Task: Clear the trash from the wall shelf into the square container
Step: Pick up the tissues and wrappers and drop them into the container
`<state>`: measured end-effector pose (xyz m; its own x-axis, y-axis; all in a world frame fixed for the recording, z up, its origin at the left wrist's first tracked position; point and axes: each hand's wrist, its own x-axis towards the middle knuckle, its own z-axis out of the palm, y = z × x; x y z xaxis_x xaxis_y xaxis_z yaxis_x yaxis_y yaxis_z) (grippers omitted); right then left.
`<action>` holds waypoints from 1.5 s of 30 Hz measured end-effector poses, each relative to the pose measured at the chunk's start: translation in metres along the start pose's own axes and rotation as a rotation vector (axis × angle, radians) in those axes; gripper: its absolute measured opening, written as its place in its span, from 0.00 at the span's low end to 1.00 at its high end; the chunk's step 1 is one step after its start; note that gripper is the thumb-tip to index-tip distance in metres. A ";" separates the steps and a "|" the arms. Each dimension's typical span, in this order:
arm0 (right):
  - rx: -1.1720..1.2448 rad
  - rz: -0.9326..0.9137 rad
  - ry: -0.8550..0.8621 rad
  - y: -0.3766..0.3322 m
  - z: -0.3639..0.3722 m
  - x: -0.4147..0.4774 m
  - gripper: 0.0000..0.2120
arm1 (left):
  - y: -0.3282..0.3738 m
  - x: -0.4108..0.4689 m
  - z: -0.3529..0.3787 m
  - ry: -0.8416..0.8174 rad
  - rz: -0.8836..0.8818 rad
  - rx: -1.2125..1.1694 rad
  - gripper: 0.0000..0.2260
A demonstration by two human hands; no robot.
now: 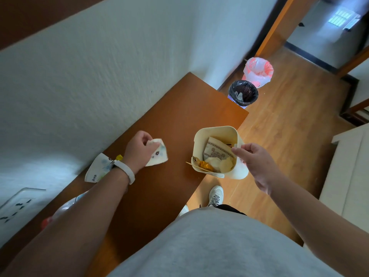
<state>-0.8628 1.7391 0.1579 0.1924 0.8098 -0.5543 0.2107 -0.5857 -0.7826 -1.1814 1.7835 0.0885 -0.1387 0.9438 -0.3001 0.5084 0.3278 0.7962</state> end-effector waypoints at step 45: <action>0.017 -0.053 -0.067 0.008 -0.002 0.006 0.20 | -0.008 -0.030 -0.020 0.007 0.013 0.528 0.13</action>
<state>-0.8576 1.7396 0.1490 0.1166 0.8403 -0.5295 0.2023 -0.5420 -0.8157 -1.1983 1.7534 0.1018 -0.1342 0.9487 -0.2864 0.8690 0.2516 0.4261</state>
